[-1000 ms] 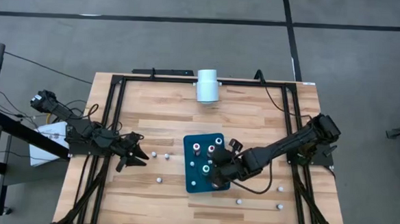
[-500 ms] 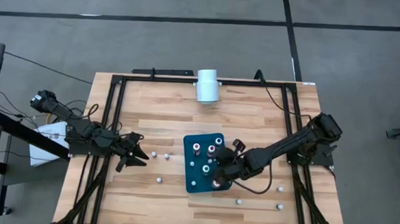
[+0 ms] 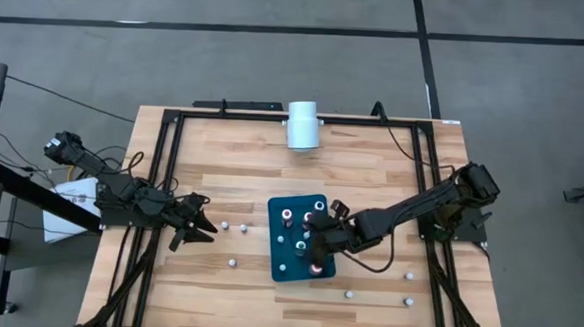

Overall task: Pick & Place food coloring
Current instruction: Put the small black food coloring bottle into the blue bin

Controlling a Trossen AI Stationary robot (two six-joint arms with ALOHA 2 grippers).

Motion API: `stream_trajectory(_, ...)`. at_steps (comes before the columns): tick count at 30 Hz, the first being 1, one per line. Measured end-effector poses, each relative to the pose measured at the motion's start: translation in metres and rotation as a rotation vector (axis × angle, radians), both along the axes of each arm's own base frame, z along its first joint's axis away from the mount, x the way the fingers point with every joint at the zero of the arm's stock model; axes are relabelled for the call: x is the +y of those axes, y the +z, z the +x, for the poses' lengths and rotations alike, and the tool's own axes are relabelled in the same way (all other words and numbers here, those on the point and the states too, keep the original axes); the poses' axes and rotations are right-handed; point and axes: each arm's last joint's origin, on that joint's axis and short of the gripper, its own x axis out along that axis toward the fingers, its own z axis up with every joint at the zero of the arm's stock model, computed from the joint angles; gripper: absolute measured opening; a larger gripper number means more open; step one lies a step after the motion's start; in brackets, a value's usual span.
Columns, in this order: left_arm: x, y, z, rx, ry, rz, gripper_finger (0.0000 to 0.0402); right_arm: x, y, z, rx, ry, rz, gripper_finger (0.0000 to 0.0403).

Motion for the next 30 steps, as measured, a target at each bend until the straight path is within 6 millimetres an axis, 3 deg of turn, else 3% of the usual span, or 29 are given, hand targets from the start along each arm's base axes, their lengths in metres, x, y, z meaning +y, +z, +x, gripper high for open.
stream_trajectory(4, 0.000, 0.000, 0.000, 0.000, 0.000, 0.000, 0.0165, -0.002, -0.011, -0.002, -0.015, 0.016, 0.039, 0.0058)
stream_trajectory(30, 0.000, 0.000, 0.000, 0.000, 0.000, 0.000, 0.0165, -0.014, -0.026, -0.005, -0.038, -0.047, 0.111, 0.0058)
